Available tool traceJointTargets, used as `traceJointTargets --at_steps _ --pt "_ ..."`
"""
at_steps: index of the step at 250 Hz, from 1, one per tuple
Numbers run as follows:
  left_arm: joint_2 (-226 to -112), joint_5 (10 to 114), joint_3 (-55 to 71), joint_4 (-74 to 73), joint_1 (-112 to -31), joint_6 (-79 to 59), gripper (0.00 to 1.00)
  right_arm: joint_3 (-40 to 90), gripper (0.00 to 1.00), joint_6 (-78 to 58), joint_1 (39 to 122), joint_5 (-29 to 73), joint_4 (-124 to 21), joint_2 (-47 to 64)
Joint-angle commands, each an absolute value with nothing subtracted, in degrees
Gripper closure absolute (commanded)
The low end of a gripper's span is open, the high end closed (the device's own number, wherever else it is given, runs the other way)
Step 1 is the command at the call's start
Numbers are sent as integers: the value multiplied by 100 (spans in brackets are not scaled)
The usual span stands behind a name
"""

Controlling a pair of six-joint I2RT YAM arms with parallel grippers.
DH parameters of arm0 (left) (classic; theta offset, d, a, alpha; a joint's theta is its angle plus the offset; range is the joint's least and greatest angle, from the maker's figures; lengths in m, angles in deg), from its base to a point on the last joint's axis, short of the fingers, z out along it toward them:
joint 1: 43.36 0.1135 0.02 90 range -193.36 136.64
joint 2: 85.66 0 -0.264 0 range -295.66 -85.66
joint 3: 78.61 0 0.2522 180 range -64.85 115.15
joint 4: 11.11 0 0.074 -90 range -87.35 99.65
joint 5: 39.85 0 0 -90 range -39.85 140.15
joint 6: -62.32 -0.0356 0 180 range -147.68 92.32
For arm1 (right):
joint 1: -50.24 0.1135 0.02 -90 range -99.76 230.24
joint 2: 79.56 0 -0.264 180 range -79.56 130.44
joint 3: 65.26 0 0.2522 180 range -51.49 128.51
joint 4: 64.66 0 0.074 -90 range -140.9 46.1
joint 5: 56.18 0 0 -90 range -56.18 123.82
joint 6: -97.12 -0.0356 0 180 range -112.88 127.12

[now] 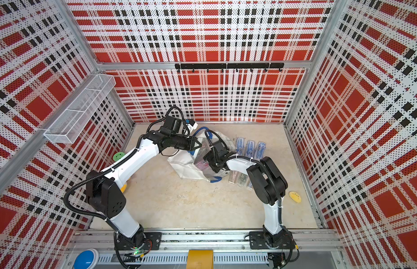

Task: Take out the compass set from the canvas bag
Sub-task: Pick up the compass set from the canvas bag.

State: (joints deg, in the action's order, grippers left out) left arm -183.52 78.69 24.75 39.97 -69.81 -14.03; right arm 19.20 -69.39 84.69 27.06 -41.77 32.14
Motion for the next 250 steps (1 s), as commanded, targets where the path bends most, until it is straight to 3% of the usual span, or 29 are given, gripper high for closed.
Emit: traceJointTargets --at_steps 1,81,181,250 --pt "-17937 8243 2420 3861 -6965 -1380 100 1867 25 -7554 8310 2821 -4253 3594" --pt "-17917 8276 2375 3817 -6975 -1309 100 1909 32 -7934 8302 2728 -4800 4031" --pt "-17987 8204 2453 3799 -6931 -1196 100 1991 56 -7336 8300 2595 -4862 3803" --pt "-18058 7979 2537 3807 -6914 -1160 100 1843 60 -6833 8307 2526 -4747 3173"
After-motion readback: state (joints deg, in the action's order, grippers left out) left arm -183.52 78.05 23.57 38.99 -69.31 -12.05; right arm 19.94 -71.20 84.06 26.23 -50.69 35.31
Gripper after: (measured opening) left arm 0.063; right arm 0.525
